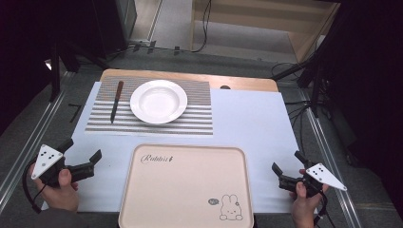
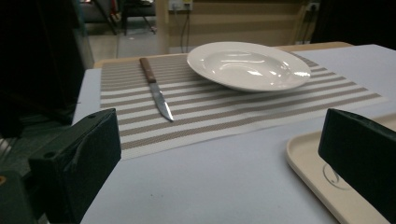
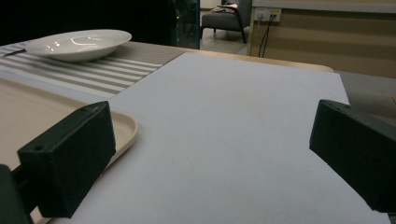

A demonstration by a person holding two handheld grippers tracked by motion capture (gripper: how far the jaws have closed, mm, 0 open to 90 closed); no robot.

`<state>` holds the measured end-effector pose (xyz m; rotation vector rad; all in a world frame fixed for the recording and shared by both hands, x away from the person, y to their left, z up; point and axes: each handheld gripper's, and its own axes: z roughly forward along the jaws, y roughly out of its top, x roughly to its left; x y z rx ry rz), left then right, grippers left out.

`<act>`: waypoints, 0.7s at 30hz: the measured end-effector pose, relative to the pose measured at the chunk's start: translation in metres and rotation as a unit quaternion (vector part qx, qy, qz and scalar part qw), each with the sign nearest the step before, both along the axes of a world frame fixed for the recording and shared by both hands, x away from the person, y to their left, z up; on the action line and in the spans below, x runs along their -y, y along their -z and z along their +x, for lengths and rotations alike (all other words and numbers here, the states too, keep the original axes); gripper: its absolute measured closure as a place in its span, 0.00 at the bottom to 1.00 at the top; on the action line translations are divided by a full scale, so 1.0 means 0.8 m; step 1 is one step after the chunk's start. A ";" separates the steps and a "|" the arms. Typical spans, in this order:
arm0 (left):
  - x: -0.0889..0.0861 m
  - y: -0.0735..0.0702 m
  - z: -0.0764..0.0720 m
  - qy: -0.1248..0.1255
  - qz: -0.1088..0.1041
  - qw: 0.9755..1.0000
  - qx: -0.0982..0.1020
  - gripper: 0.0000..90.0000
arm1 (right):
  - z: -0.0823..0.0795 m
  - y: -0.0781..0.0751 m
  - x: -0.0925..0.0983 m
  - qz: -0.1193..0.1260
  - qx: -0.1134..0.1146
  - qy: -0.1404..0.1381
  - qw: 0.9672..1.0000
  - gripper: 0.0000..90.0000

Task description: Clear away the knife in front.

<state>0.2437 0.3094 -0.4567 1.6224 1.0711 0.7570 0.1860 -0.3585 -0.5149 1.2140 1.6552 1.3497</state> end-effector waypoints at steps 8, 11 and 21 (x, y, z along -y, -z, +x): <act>0.013 -0.024 0.016 0.018 0.006 1.000 -0.014 0.00 | 0.000 0.000 -0.001 -0.001 0.000 -0.004 1.000 0.00; 0.016 -0.029 0.023 0.020 0.009 1.000 -0.020 0.00 | 0.000 0.000 -0.001 -0.001 0.000 -0.004 1.000 0.00; 0.020 -0.044 0.058 0.026 0.001 0.999 -0.032 0.00 | -0.001 0.000 -0.001 -0.001 0.000 -0.003 1.000 0.00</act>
